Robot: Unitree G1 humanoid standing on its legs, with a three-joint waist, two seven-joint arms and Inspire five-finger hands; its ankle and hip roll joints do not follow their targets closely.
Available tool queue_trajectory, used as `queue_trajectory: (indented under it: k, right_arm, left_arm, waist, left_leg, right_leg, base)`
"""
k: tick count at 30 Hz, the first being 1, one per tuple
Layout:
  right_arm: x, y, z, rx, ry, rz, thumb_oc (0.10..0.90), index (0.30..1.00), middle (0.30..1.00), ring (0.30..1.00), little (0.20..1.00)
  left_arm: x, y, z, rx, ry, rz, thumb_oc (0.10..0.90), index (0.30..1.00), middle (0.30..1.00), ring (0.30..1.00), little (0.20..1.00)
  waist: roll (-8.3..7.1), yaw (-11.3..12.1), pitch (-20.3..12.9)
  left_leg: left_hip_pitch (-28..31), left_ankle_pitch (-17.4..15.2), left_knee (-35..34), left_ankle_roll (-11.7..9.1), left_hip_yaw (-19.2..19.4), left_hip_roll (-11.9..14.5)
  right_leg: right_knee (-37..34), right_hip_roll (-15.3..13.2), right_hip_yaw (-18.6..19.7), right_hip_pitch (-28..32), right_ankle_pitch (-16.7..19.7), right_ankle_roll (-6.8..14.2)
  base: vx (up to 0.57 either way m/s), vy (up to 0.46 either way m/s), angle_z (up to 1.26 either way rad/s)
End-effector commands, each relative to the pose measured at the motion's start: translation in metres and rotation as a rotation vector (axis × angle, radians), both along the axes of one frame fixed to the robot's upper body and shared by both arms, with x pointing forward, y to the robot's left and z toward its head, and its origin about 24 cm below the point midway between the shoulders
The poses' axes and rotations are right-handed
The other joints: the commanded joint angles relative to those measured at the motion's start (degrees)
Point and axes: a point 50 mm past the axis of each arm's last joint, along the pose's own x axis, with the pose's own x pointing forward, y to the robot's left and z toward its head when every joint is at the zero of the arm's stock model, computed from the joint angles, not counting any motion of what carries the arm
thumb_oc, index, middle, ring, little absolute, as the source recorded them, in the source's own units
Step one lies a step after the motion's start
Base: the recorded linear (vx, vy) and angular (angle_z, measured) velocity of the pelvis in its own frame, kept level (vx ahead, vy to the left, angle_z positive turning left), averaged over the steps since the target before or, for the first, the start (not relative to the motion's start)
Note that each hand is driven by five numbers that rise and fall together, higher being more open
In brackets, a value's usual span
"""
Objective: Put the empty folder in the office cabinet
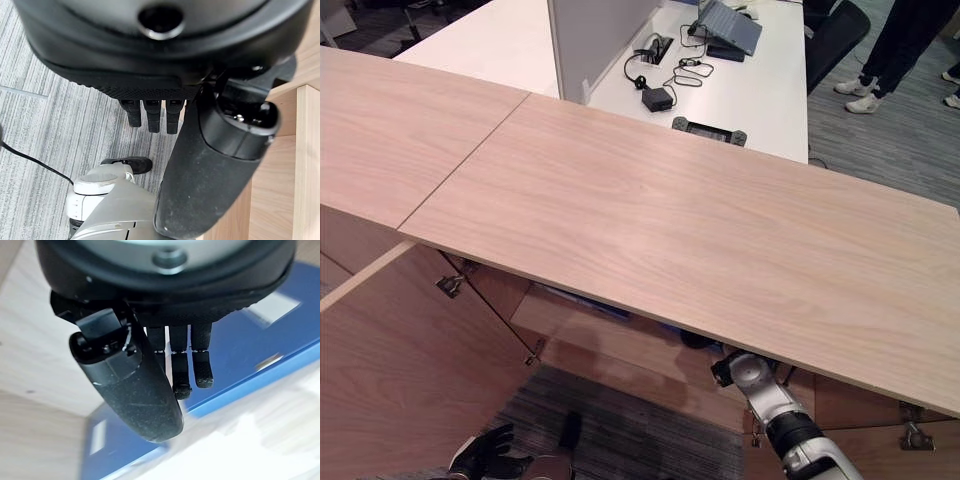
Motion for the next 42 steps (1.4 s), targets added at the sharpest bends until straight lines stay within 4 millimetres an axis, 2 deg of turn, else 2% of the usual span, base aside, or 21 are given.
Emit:
queue_trajectory:
  k: [1, 7, 11, 15, 16, 21, 29, 33, 35, 36, 37, 40, 41, 42]
  right_arm:
    - [0.018, -0.001, 0.049, 0.017, -0.205, 0.086, 0.400, 0.300, 0.300, 0.300, 0.300]
    - [0.004, 0.004, 0.044, -0.002, -0.163, 0.175, 0.400, 0.300, 0.300, 0.300, 0.300]
    - [0.004, 0.004, 0.034, -0.037, -0.123, 0.176, 0.400, 0.300, 0.300, 0.300, 0.300]
    - [0.011, 0.012, 0.010, -0.084, -0.062, 0.116, 0.400, 0.300, 0.300, 0.300, 0.300]
    - [0.012, 0.012, 0.010, -0.084, -0.063, 0.116, 0.400, 0.300, 0.300, 0.300, 0.300]
    - [0.012, 0.005, -0.020, -0.123, 0.036, -0.022, 0.400, 0.300, 0.300, 0.300, 0.300]
    - [0.011, -0.003, -0.034, -0.149, 0.094, -0.107, 0.400, 0.300, 0.300, 0.300, 0.300]
    - [0.007, -0.022, -0.048, -0.149, 0.166, -0.240, 0.400, 0.300, 0.300, 0.300, 0.300]
    - [0.005, -0.041, -0.053, -0.137, 0.202, -0.361, 0.400, 0.300, 0.300, 0.300, 0.300]
    - [0.006, -0.047, -0.052, -0.133, 0.205, -0.396, 0.400, 0.300, 0.300, 0.300, 0.300]
    - [0.011, -0.068, -0.040, -0.130, 0.177, -0.472, 0.400, 0.300, 0.300, 0.300, 0.300]
    - [0.019, -0.076, -0.032, -0.113, 0.158, -0.548, 0.400, 0.300, 0.300, 0.300, 0.300]
    - [0.022, -0.087, -0.024, -0.096, 0.134, -0.605, 0.400, 0.300, 0.300, 0.300, 0.300]
    - [0.024, -0.092, -0.020, -0.092, 0.123, -0.630, 0.400, 0.300, 0.300, 0.300, 0.300]
  left_arm:
    - [0.013, -0.003, 0.003, 0.005, -0.043, -0.019, 0.800, 0.900, 0.900, 0.900, 0.900]
    - [0.012, -0.005, 0.002, 0.005, -0.035, -0.033, 0.800, 0.900, 0.900, 0.900, 0.900]
    - [0.013, -0.007, 0.002, 0.001, -0.038, -0.049, 0.800, 0.900, 0.900, 0.900, 0.900]
    - [0.021, -0.009, 0.004, 0.017, -0.055, -0.074, 0.800, 0.900, 0.900, 0.900, 0.900]
    - [0.021, -0.009, 0.004, 0.018, -0.055, -0.074, 0.800, 0.900, 0.900, 0.900, 0.900]
    - [0.034, -0.006, 0.009, 0.055, -0.074, -0.098, 0.800, 0.900, 0.900, 0.900, 0.900]
    - [0.039, -0.005, 0.010, 0.077, -0.071, -0.111, 0.800, 0.900, 0.900, 0.900, 0.900]
    - [0.049, -0.005, 0.014, 0.088, -0.094, -0.124, 0.800, 0.900, 0.900, 0.900, 0.900]
    - [0.058, -0.006, 0.017, 0.087, -0.119, -0.126, 0.800, 0.900, 0.900, 0.900, 0.900]
    - [0.062, -0.006, 0.019, 0.088, -0.131, -0.125, 0.800, 0.900, 0.900, 0.900, 0.900]
    - [0.033, 0.012, 0.013, 0.103, -0.040, -0.138, 0.800, 0.900, 0.900, 0.900, 0.900]
    - [0.037, 0.005, 0.015, 0.096, -0.064, -0.190, 0.800, 0.900, 0.900, 0.900, 0.900]
    - [0.045, -0.001, 0.019, 0.083, -0.103, -0.217, 0.800, 0.900, 0.900, 0.900, 0.900]
    - [0.048, -0.003, 0.021, 0.077, -0.119, -0.226, 0.800, 0.900, 0.900, 0.900, 0.900]
  waist:
    - [1.13, 0.2, -1.7]
    - [0.92, -0.2, -1.7]
    - [0.88, 0.0, -1.7]
    - [0.85, 0.7, -1.2]
    - [0.80, 0.7, -1.2]
    - [0.92, 2.2, 0.2]
    - [1.24, 3.4, 1.9]
    - [2.04, 4.2, 3.3]
    - [2.87, 5.0, 4.5]
    - [3.12, 5.2, 5.0]
    - [4.40, 6.2, 6.1]
    - [5.87, 6.8, 8.0]
    - [6.59, 7.2, 8.7]
    - [6.64, 7.3, 8.9]
  left_leg:
    - [5.4, -7.0, -0.5, -1.7, 0.8, 2.1]
    - [5.3, -7.0, -0.5, -1.8, 1.0, 2.2]
    - [5.0, -7.0, -0.5, -1.8, 1.1, 2.1]
    - [4.8, -6.8, -0.5, -1.7, 0.9, 2.1]
    - [4.8, -6.8, -0.5, -1.7, 0.9, 2.1]
    - [3.1, -6.0, -0.5, -1.8, -0.4, 2.1]
    - [1.8, -5.6, -0.5, -1.9, -1.6, 2.2]
    - [0.4, -4.9, -0.5, -1.9, -2.7, 2.2]
    - [-1.1, -4.4, -0.5, -2.0, -3.8, 2.1]
    - [-1.7, -4.1, -0.5, -2.0, -4.1, 2.1]
    - [-2.9, -3.5, -0.5, -2.0, -4.8, 1.9]
    - [-4.7, -2.8, -0.5, -1.9, -5.5, 1.7]
    - [-5.7, -2.4, -0.5, -1.9, -5.9, 1.6]
    - [-5.8, -3.7, -0.4, -2.3, -6.2, 1.8]
  right_leg:
    - [7.0, -2.9, 2.8, -4.0, -2.6, 2.8]
    - [6.8, -3.0, 2.6, -4.0, -2.3, 2.9]
    - [6.1, -3.0, 2.7, -4.1, -1.8, 3.0]
    - [6.2, -2.9, 2.9, -4.5, -1.8, 2.9]
    - [6.2, -2.9, 2.9, -4.5, -1.9, 2.9]
    - [7.0, -2.8, 1.4, -5.5, -2.2, 2.8]
    - [8.6, -2.9, 0.6, -6.5, -3.0, 2.7]
    - [9.8, -3.2, -0.4, -7.7, -3.3, 2.7]
    - [10.5, -3.4, -1.1, -8.9, -3.4, 2.7]
    - [10.9, -3.5, -1.3, -9.5, -3.4, 2.7]
    - [11.6, -3.8, -1.7, -10.6, -3.3, 2.7]
    - [12.8, -4.3, -1.5, -12.8, -3.1, 2.8]
    - [13.3, -4.5, -1.9, -13.9, -3.1, 2.8]
    - [13.7, -4.3, -1.4, -13.9, -4.7, 3.4]
  base:
    - [0.00, 0.000, 0.00]
    - [0.00, 0.000, 0.00]
    - [0.00, 0.000, 0.00]
    - [0.00, -0.002, -0.02]
    - [0.00, 0.000, 0.00]
    - [0.00, -0.030, 0.07]
    - [-0.01, -0.015, 0.10]
    - [-0.02, -0.008, 0.18]
    - [-0.05, 0.002, 0.19]
    - [-0.10, 0.033, 0.12]
    - [-0.11, 0.045, 0.22]
    - [-0.10, 0.039, 0.09]
    - [0.02, -0.048, 0.06]
    - [-0.04, -0.004, 0.02]
